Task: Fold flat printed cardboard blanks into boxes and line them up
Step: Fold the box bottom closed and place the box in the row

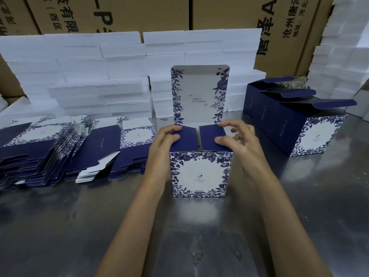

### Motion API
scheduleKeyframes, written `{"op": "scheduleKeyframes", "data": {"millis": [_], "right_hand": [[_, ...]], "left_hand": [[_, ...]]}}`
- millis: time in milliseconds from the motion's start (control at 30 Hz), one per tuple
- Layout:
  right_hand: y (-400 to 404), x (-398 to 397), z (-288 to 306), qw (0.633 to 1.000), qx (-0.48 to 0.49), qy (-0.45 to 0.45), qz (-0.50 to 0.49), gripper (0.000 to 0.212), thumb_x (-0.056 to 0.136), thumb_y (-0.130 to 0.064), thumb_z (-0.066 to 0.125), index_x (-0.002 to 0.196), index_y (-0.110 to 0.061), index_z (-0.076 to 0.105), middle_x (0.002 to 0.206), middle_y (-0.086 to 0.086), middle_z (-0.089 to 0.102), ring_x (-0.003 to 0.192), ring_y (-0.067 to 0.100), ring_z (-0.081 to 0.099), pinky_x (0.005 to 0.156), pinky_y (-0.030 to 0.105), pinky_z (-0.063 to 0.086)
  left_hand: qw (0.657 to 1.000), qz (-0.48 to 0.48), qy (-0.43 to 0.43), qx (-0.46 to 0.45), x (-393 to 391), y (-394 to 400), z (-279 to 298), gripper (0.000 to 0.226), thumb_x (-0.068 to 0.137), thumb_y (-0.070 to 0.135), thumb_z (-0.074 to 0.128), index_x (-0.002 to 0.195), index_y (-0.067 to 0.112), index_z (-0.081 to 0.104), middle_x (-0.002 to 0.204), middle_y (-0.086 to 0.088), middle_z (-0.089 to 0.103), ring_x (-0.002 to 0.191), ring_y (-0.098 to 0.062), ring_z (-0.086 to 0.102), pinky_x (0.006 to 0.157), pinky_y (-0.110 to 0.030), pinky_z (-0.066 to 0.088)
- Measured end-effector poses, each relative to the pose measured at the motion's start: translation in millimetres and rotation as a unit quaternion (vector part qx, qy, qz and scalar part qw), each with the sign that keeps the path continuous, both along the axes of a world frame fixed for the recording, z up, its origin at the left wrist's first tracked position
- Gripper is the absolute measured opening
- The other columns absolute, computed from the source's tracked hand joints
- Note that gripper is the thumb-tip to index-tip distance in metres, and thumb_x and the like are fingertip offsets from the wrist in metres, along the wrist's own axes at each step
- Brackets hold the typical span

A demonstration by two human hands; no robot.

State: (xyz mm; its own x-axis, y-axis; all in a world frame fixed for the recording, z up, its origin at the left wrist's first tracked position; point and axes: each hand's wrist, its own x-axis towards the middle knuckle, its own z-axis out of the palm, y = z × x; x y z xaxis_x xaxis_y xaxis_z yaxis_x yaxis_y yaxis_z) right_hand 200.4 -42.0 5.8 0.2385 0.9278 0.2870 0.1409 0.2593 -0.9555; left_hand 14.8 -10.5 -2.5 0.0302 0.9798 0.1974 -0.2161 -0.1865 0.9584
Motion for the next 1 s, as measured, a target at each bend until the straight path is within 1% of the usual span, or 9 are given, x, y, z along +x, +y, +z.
{"op": "scheduleKeyframes", "data": {"millis": [167,300,433,500,567,633,733,933,1000], "right_hand": [[3.6,6.3,-4.4,0.997,-0.008,0.066,0.028,0.035,0.077,-0.021,0.08,0.069,-0.012,0.047,0.073,0.011,0.049,0.068,0.021,0.053,0.068,0.032,0.041],[3.8,7.4,-6.3,0.998,-0.019,0.059,0.034,0.042,0.088,-0.012,0.07,0.066,0.011,0.042,0.069,0.015,0.036,0.064,0.028,0.026,0.058,0.036,0.017],[3.8,8.9,-4.6,0.998,-0.026,0.045,0.03,0.043,0.089,-0.011,0.067,0.057,0.0,0.041,0.064,0.012,0.032,0.06,0.026,0.022,0.054,0.033,0.017],[3.2,8.6,-6.9,0.995,-0.031,0.078,0.051,0.047,0.088,-0.021,0.071,0.049,-0.012,0.048,0.055,0.009,0.04,0.053,0.019,0.031,0.055,0.033,0.022],[0.8,5.5,-5.8,0.991,-0.039,0.117,0.056,0.044,0.081,-0.039,0.077,0.061,-0.002,0.064,0.062,0.012,0.057,0.06,0.026,0.047,0.063,0.037,0.036],[-0.4,4.1,-3.8,0.988,-0.037,0.136,0.056,0.058,0.078,-0.045,0.078,0.077,0.011,0.059,0.075,0.019,0.055,0.072,0.032,0.046,0.071,0.044,0.035],[-0.6,4.8,-1.1,0.987,-0.038,0.147,0.058,0.036,0.079,-0.031,0.071,0.066,-0.001,0.056,0.074,0.015,0.047,0.071,0.03,0.039,0.069,0.043,0.03],[-0.3,0.5,-0.6,0.982,-0.033,0.182,0.034,0.055,0.078,-0.042,0.077,0.086,0.01,0.061,0.084,0.021,0.055,0.081,0.033,0.047,0.077,0.045,0.035],[2.1,2.0,-2.7,0.981,-0.038,0.187,0.029,0.048,0.081,-0.039,0.074,0.08,0.006,0.06,0.083,0.016,0.052,0.079,0.032,0.044,0.076,0.045,0.033]], "left_hand": [[1.0,0.001,0.003,0.002,2.1,-1.2,-1.5,0.023,0.082,0.03,0.057,0.098,0.037,0.072,0.1,0.013,0.072,0.089,-0.009,0.069,0.067,-0.024,0.052],[1.0,-0.002,-0.002,0.005,1.2,-1.1,-1.7,0.022,0.081,0.027,0.057,0.095,0.034,0.072,0.093,0.014,0.072,0.084,-0.008,0.068,0.064,-0.022,0.052],[1.0,0.003,-0.004,0.007,-0.9,-1.1,-2.6,0.019,0.076,0.025,0.06,0.091,0.03,0.07,0.093,0.004,0.068,0.084,-0.015,0.065,0.073,-0.031,0.049],[1.0,0.003,-0.002,0.015,-1.4,-1.4,-2.6,0.015,0.075,0.024,0.061,0.087,0.028,0.069,0.092,0.001,0.065,0.084,-0.018,0.061,0.075,-0.035,0.045],[1.0,-0.003,0.005,0.026,-1.4,-1.6,-2.4,0.011,0.076,0.023,0.062,0.084,0.027,0.068,0.088,0.002,0.063,0.082,-0.018,0.058,0.072,-0.033,0.043],[0.999,-0.015,0.013,0.033,-1.6,-1.8,-2.4,0.009,0.076,0.022,0.062,0.083,0.027,0.067,0.087,0.001,0.062,0.08,-0.017,0.058,0.069,-0.03,0.043],[0.999,-0.027,0.014,0.03,-1.8,-2.4,-2.7,0.009,0.077,0.022,0.063,0.083,0.027,0.067,0.089,-0.001,0.064,0.081,-0.018,0.061,0.068,-0.03,0.046],[0.999,-0.029,0.012,0.023,-1.1,-4.2,-2.4,0.009,0.075,0.022,0.064,0.082,0.027,0.068,0.086,0.002,0.064,0.079,-0.017,0.06,0.068,-0.03,0.045],[0.999,-0.039,0.014,0.025,-1.2,-4.4,-1.8,0.009,0.076,0.022,0.064,0.082,0.027,0.068,0.084,0.003,0.064,0.077,-0.016,0.062,0.065,-0.028,0.047]]}}
